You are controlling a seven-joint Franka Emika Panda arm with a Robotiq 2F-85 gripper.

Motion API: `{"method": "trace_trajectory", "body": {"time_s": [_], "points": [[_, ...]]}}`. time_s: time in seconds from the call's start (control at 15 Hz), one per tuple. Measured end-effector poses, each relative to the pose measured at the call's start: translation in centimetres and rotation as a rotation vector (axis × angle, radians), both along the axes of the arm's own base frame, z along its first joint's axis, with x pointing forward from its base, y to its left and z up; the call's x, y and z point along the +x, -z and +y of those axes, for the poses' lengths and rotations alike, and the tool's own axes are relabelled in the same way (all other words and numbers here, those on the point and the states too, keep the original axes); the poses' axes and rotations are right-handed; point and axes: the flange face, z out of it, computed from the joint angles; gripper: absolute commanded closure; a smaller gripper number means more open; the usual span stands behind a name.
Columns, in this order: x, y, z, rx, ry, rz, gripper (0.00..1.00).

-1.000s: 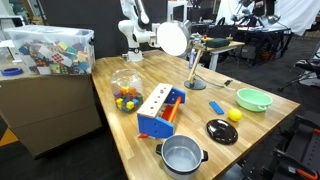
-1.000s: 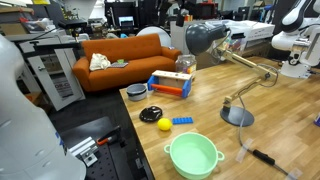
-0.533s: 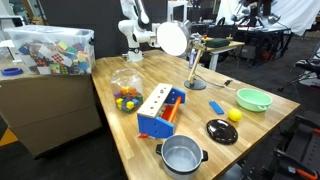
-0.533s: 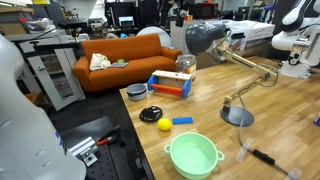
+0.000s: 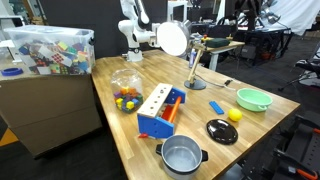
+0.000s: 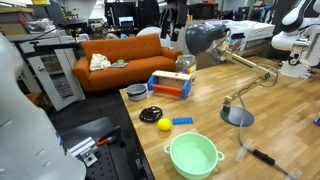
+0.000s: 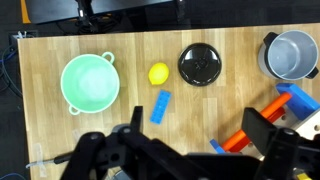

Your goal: Put the black lid on the grey pot

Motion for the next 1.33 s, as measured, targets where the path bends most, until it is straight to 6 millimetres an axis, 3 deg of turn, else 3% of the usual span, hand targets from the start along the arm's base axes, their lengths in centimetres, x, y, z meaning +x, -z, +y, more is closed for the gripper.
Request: {"method": "trace_trajectory", "body": {"time_s": [0.67, 1.2, 1.33], "points": [[0.1, 0.1, -0.3, -0.007, 0.034, -0.016, 0.00], [-2.7, 5.9, 2.6, -0.028, -0.029, 0.065, 0.00], [-2.9, 6.1, 2.8, -0.030, -0.032, 0.071, 0.00]]}}
